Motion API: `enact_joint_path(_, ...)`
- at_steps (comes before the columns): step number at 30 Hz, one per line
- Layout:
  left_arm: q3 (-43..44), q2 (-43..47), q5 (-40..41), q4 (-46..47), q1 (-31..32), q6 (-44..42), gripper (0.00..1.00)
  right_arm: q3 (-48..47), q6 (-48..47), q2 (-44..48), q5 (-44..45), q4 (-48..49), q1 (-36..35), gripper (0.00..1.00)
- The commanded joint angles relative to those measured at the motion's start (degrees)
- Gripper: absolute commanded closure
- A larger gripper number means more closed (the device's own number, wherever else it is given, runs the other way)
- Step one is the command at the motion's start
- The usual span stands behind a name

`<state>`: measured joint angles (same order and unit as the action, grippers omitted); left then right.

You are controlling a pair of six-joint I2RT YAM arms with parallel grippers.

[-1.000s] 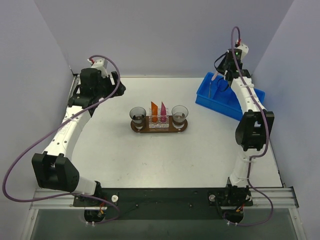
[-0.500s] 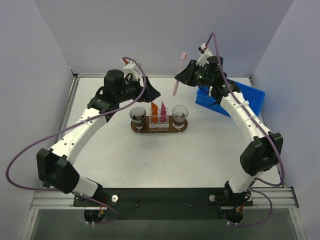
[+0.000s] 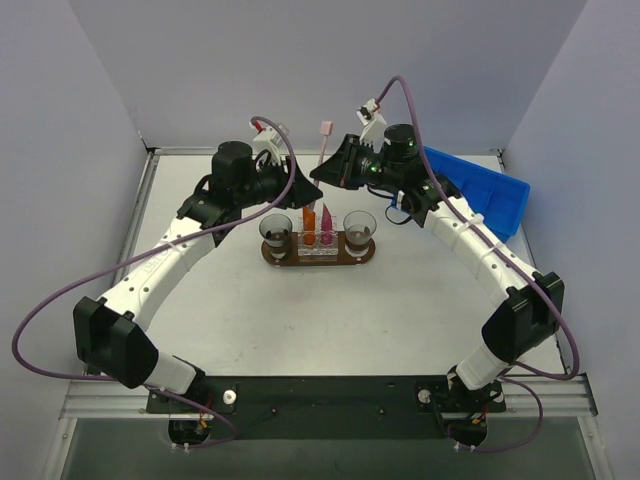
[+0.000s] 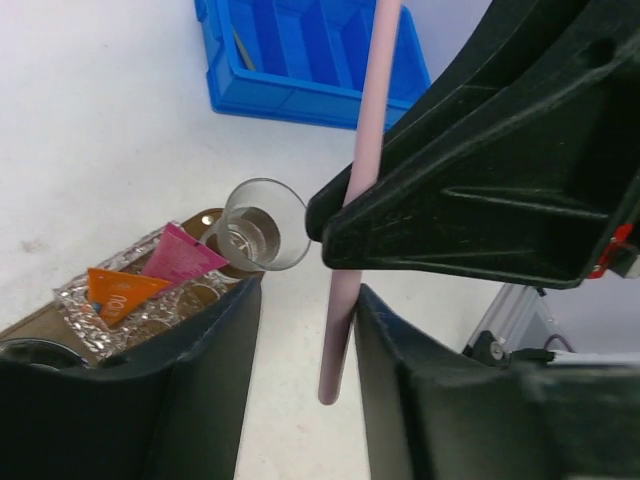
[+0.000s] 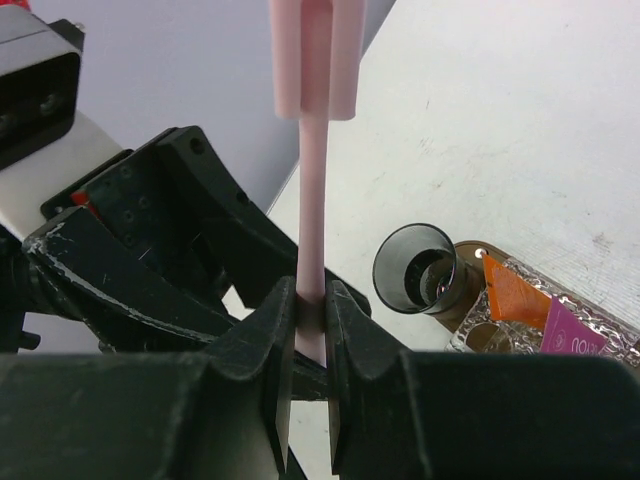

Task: Prepare toiletry sets of a toothbrush and toothpaste on the tray

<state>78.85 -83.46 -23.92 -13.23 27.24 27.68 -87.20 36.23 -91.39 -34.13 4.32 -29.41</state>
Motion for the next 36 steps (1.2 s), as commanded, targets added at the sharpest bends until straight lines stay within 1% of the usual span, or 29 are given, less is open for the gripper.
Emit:
enact_joint_path(1,0.4,1.5,-2.4,0.8,-0.1,-0.2,0.59,-1.1,0.7,1.7,-0.1,4.7,-0.8,1.0)
enact_joint_path(4,0.5,1.5,-3.4,0.2,-0.1,-0.6,0.74,-1.2,0.8,1.5,0.2,4.6,-0.9,1.0)
enact_joint_path(5,0.5,1.5,-3.4,0.0,-0.1,-0.8,0.88,-1.3,0.8,1.3,0.2,4.6,-0.9,1.0)
enact_joint_path(7,0.8,1.7,-3.1,-1.1,-0.1,-1.8,1.0,-1.6,1.0,1.0,0.1,4.5,-0.9,1.0)
enact_joint_path(8,0.9,1.8,-2.8,-1.8,-0.1,-2.5,1.0,-1.7,1.1,1.0,0.2,4.5,-0.9,0.97)
enact_joint_path(9,1.0,2.0,-2.6,-2.8,-0.1,-3.1,1.0,-1.6,1.2,1.1,0.4,4.4,-0.9,0.88)
enact_joint_path(11,1.0,2.4,-2.0,-4.2,-0.2,-5.8,1.0,-1.5,1.2,1.4,0.9,4.0,-0.9,0.76)
enact_joint_path(12,1.0,2.5,-1.7,-5.8,-0.2,-6.8,1.0,-1.4,1.1,1.8,1.2,3.7,-0.6,0.67)
enact_joint_path(15,0.9,3.2,-0.3,-9.3,-0.2,-12.0,1.0,-1.5,0.9,3.3,2.1,1.5,0.2,0.59)
enact_joint_path(16,0.7,3.8,-0.2,-10.1,-0.3,-15.0,1.0,-1.6,0.8,3.8,2.3,0.8,1.2,0.58)
enact_joint_path(18,0.3,4.4,-0.1,-12.2,-0.6,-17.7,1.0,-1.7,0.9,4.6,2.1,-1.7,2.3,0.55)
enact_joint_path(19,0.1,5.1,-0.9,-13.1,-0.6,-21.1,1.0,-2.0,0.9,4.7,1.3,-2.4,4.2,0.55)
enact_joint_path(22,-1.2,6.1,-2.9,-15.6,-0.5,-26.9,1.0,-2.6,1.9,3.3,-7.5,-3.8,7.6,0.55)
enact_joint_path(23,-1.5,6.4,-3.1,-16.0,-0.2,-27.4,1.0,-3.8,2.3,2.7,-9.7,-6.1,9.6,0.55)
enact_joint_path(24,-2.1,6.6,-3.1,-17.2,0.2,-29.6,1.0,-4.9,1.4,1.6,-14.0,-8.0,10.3,0.57)
enact_joint_path(25,-2.0,6.7,-2.7,-18.0,0.7,-32.1,1.0,-6.0,-0.1,1.1,-15.2,-10.3,10.7,0.57)
enact_joint_path(26,-1.9,6.7,-1.9,-19.0,2.1,-33.5,1.0,-7.0,-1.6,0.9,-15.9,-14.9,11.1,0.57)
enact_joint_path(27,-1.8,6.6,-1.0,-20.6,2.9,-34.6,1.0,-8.5,-4.2,0.8,-16.8,-16.6,11.1,0.57)
enact_joint_path(28,-1.5,6.6,0.4,-21.1,3.7,-36.4,1.0,-8.9,-4.6,0.6,-18.0,-17.7,11.3,0.57)
enact_joint_path(30,-1.8,6.5,0.6,-21.0,4.8,-35.9,1.0,-9.3,-3.4,0.4,-19.6,-18.8,11.9,0.57)
enact_joint_path(33,-2.4,6.6,-1.7,-18.2,5.0,-33.7,1.0,-9.2,-3.0,0.3,-22.4,-18.9,12.0,0.58)
enact_joint_path(36,-2.1,6.1,-3.6,-17.4,5.6,-31.7,1.0,-9.0,-2.8,0.1,-25.5,-19.4,12.0,0.58)
